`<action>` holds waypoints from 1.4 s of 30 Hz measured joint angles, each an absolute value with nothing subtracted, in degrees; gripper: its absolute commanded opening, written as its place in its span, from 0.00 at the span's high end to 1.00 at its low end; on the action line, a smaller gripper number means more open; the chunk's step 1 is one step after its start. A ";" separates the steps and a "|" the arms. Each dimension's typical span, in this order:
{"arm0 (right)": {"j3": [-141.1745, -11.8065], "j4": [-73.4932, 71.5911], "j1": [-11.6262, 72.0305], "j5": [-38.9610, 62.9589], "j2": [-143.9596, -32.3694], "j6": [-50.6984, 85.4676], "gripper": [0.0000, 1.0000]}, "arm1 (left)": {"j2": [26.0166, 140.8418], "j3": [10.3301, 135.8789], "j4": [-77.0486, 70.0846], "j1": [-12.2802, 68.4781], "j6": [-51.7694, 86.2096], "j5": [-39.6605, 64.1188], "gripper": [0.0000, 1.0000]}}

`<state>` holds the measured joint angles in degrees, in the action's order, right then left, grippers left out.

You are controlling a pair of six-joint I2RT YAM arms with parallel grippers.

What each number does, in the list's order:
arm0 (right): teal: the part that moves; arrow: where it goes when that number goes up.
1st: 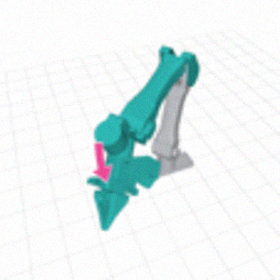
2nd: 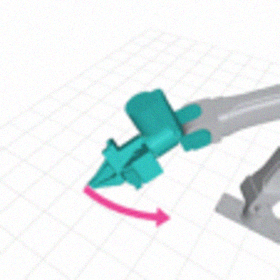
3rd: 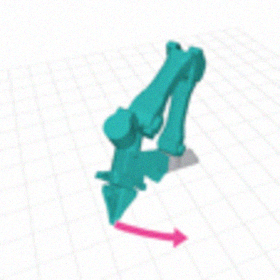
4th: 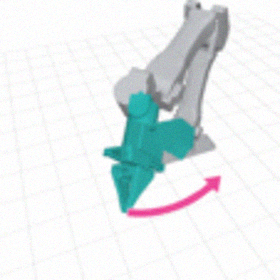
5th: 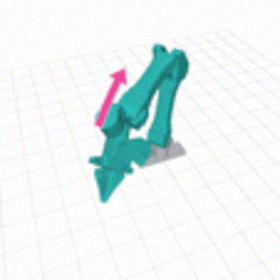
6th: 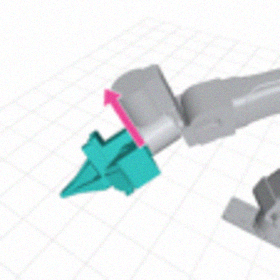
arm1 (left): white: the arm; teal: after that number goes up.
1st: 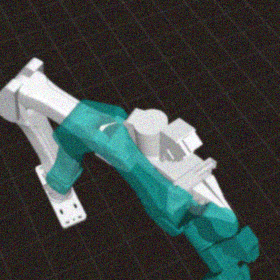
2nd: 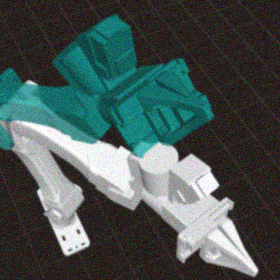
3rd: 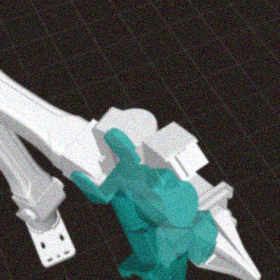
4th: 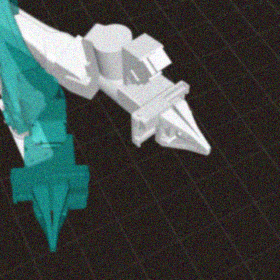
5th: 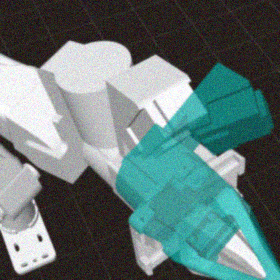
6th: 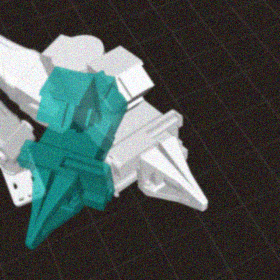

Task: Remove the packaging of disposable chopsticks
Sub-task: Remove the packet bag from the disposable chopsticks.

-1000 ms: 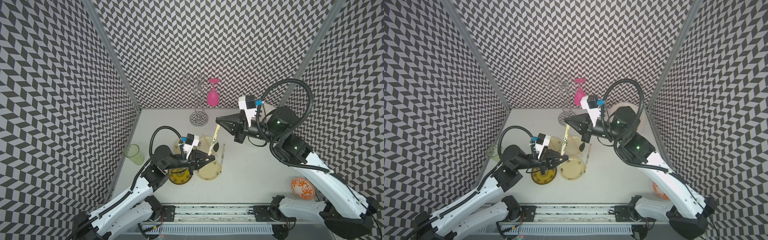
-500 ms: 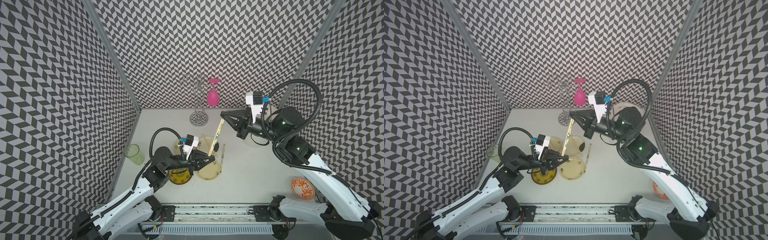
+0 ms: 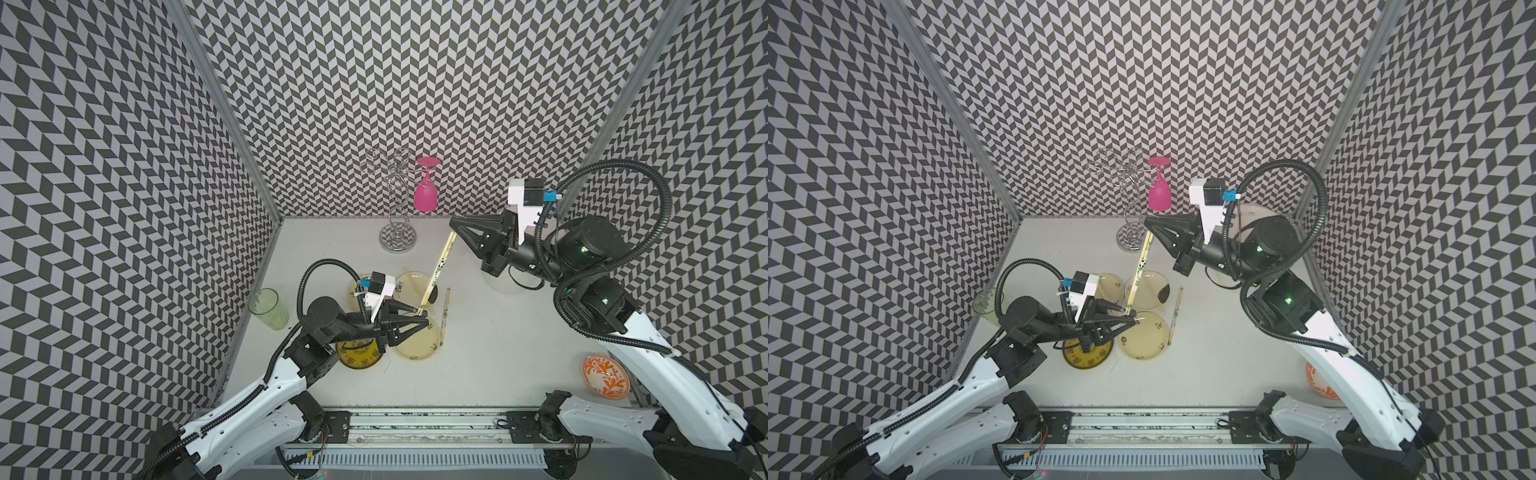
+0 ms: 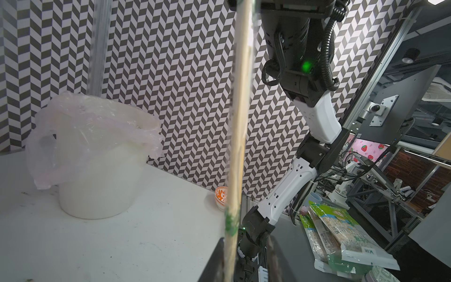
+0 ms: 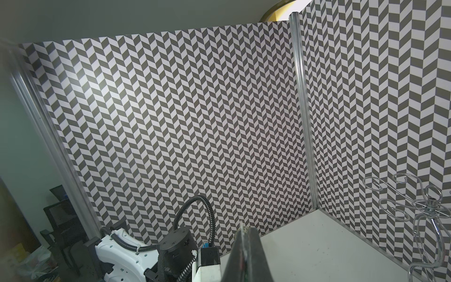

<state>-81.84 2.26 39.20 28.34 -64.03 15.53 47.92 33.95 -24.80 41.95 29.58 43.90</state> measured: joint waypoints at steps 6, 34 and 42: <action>-81.84 2.31 39.20 28.29 -63.61 15.49 1.00 | 47.92 33.95 -24.73 41.95 29.02 43.59 0.82; -84.33 6.20 38.04 24.38 -63.33 14.50 1.00 | 47.51 30.68 -25.71 41.89 28.25 44.47 1.00; -85.17 5.89 37.69 22.70 -63.33 14.61 1.00 | 47.18 26.83 -25.69 41.89 29.08 44.31 1.00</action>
<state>-85.17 5.89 37.69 22.70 -63.33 14.61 47.18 26.83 -25.69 41.89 29.08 44.31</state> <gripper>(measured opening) 0.047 0.062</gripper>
